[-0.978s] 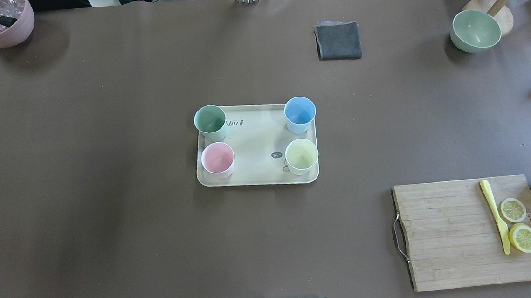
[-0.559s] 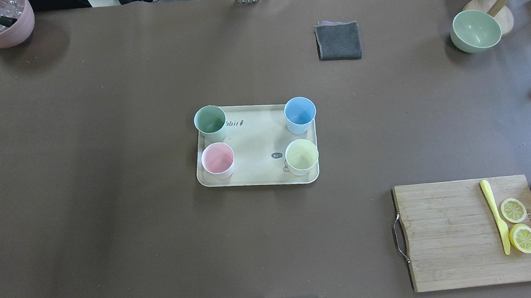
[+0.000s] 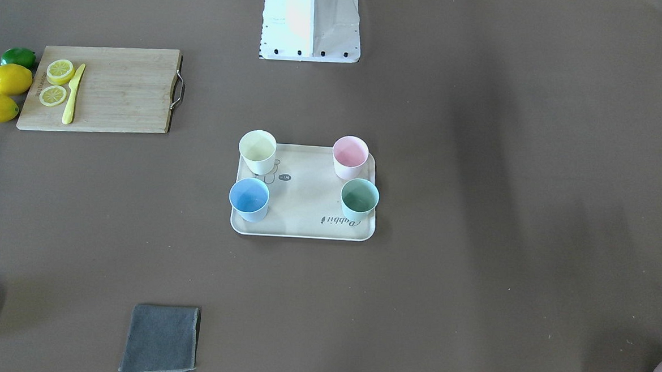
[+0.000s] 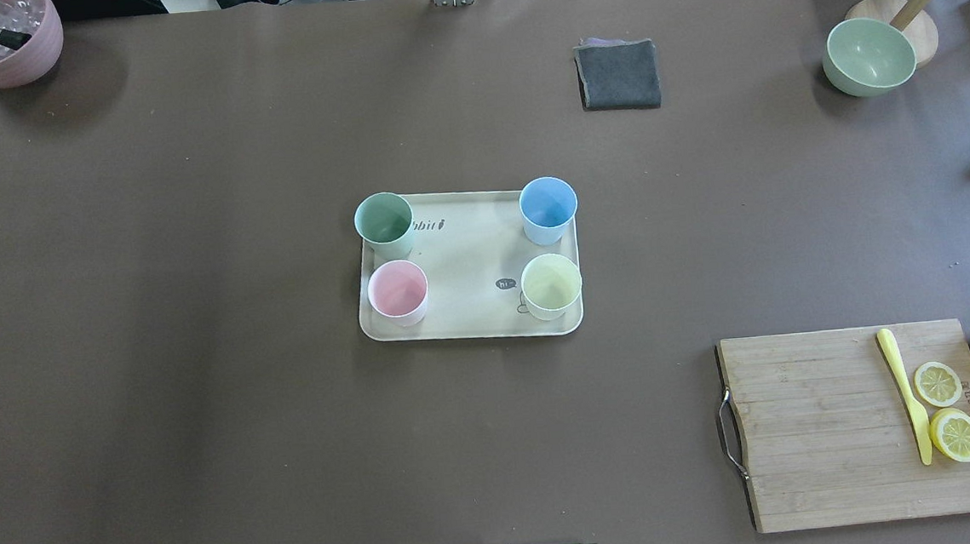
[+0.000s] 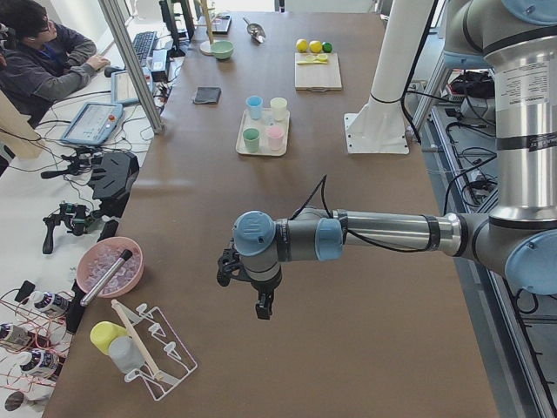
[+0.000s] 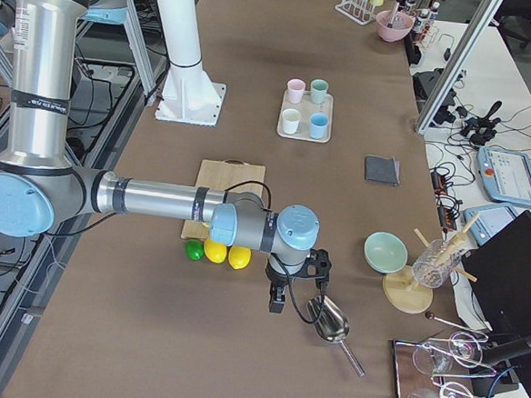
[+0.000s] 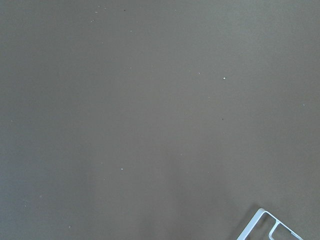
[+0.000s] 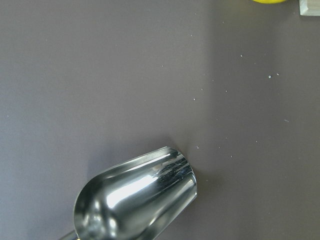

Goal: Place all cups on tray

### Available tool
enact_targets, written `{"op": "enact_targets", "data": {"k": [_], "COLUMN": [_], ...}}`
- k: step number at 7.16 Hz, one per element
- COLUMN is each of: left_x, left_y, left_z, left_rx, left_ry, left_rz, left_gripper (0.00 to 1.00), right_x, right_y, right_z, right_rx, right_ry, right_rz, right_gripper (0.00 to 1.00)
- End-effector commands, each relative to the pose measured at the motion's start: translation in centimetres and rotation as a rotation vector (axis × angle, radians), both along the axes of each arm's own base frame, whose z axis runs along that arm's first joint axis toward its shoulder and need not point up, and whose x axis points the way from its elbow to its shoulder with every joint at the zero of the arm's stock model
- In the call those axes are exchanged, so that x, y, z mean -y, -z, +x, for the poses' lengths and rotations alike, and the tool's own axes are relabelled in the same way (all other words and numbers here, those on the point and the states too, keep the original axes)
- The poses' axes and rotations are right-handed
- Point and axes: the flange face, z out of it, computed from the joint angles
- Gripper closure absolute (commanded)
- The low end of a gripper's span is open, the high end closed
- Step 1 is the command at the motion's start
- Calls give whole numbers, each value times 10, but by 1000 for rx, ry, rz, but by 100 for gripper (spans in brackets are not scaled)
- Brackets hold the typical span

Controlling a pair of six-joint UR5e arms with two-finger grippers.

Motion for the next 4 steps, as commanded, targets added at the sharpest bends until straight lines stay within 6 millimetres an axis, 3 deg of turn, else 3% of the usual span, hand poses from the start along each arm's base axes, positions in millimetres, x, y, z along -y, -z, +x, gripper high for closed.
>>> {"op": "enact_targets", "data": {"k": [1,4], "left_x": [-1,1], "left_y": [2,8], "left_z": [-1,-2], "left_rx": [1,1], "left_ry": [2,4], "left_rz": [5,20], "left_gripper": [2,2], "right_x": [-3,-5], "right_y": [-1,-2], "right_z": [1,1], "right_rx": [-1,-1], "right_ry": [-4,-4], "right_rz": [-2,-4], "right_gripper": [0,0]}}
